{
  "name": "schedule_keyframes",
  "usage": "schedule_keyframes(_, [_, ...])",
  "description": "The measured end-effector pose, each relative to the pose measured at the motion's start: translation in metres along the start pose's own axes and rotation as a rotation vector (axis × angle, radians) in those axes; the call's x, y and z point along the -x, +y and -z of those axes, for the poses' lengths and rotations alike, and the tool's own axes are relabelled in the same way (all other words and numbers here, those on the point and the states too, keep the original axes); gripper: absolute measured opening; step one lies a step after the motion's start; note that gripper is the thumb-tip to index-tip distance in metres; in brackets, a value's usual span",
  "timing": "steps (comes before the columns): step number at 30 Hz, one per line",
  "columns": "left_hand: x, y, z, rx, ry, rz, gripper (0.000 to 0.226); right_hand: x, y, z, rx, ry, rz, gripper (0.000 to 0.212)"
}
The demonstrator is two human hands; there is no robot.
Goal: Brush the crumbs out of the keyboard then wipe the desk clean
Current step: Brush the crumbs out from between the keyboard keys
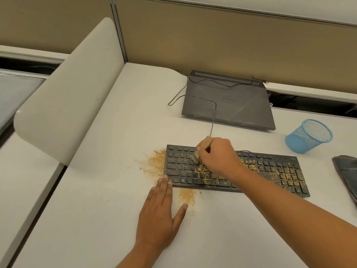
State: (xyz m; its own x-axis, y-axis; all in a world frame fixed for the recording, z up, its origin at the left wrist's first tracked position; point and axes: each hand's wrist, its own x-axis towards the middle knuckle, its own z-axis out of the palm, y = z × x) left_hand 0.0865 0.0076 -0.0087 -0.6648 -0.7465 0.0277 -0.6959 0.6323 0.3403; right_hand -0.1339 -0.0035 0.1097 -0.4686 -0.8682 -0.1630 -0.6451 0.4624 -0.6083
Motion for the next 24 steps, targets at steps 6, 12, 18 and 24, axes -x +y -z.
schedule_keyframes(6, [0.000, 0.000, -0.001, 0.000, 0.013, -0.001, 0.074, -0.004, -0.003, 0.003, 0.012, 0.088, 0.031, 0.024])
schedule_keyframes(12, [0.000, 0.000, -0.001, -0.005, 0.016, 0.001, 0.074, -0.002, 0.001, 0.010, -0.026, 0.037, 0.042, 0.024])
schedule_keyframes(18, [0.000, 0.001, 0.000, -0.004, 0.021, 0.003, 0.073, 0.001, 0.006, 0.009, -0.026, -0.119, 0.064, 0.018])
schedule_keyframes(24, [-0.001, 0.003, 0.002, 0.018, 0.040, 0.032, 0.072, 0.011, 0.023, 0.015, 0.039, -0.096, 0.116, 0.023])
